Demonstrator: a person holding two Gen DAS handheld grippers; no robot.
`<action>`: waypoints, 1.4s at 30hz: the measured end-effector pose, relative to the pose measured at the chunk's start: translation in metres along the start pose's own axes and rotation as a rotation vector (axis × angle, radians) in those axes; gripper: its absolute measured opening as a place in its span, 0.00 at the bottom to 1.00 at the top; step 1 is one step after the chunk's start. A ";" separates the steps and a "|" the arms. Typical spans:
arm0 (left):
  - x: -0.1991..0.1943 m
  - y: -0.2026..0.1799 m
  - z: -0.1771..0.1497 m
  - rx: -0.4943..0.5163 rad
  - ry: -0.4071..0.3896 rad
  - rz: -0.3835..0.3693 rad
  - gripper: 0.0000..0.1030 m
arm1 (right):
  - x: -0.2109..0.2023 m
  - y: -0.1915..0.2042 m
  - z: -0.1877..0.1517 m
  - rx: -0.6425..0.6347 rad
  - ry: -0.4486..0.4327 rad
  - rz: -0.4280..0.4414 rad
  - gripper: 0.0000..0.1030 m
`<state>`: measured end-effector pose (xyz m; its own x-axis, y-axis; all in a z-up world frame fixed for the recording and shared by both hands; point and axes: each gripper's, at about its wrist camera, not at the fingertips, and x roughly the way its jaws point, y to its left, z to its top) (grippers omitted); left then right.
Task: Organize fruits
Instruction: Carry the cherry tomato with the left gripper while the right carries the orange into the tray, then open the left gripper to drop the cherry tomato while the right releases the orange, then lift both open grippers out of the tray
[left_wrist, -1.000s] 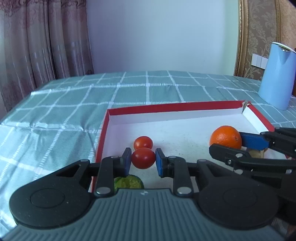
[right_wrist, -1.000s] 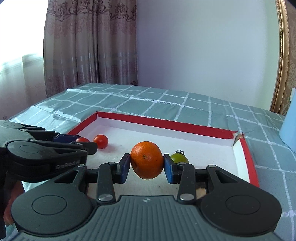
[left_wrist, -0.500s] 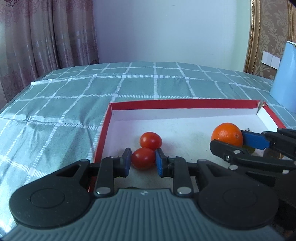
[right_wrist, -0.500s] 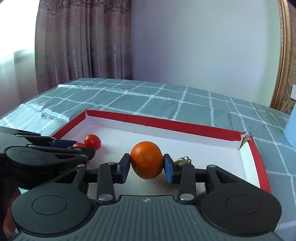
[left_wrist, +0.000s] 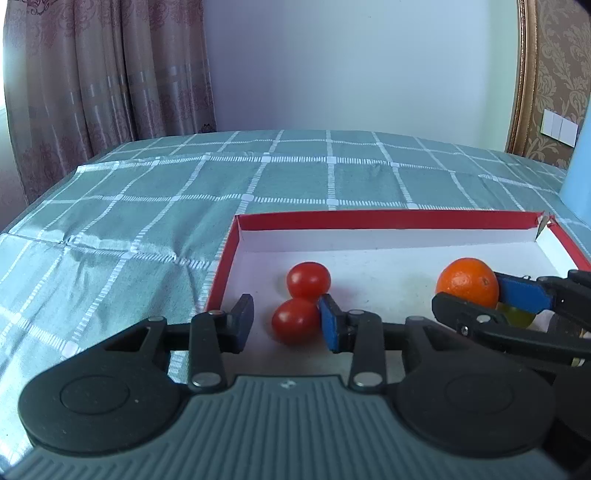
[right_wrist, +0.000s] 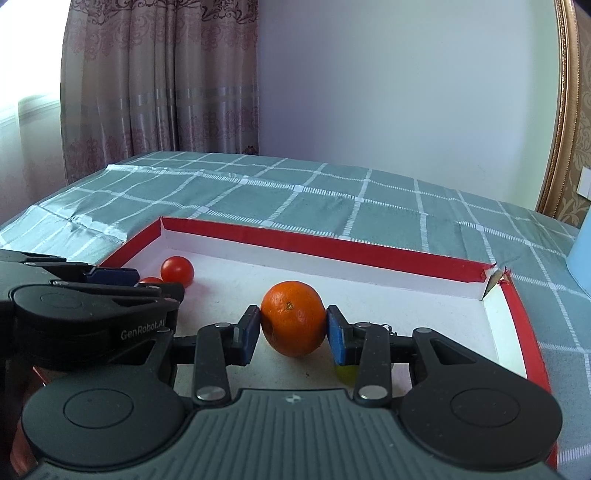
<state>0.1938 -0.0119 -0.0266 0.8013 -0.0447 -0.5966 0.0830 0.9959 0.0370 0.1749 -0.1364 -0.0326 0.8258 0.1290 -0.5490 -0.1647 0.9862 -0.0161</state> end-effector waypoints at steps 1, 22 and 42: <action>0.000 -0.001 0.000 0.006 -0.004 0.005 0.35 | 0.000 0.000 0.000 0.003 0.001 0.002 0.37; -0.022 0.007 -0.012 -0.021 -0.020 -0.124 0.72 | -0.034 -0.018 -0.011 0.067 -0.048 0.040 0.51; -0.063 0.001 -0.038 0.061 -0.092 -0.128 0.96 | -0.099 -0.031 -0.039 0.169 -0.143 0.102 0.74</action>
<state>0.1210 -0.0050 -0.0196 0.8324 -0.1812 -0.5237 0.2218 0.9750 0.0152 0.0769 -0.1834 -0.0106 0.8792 0.2308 -0.4168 -0.1687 0.9690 0.1806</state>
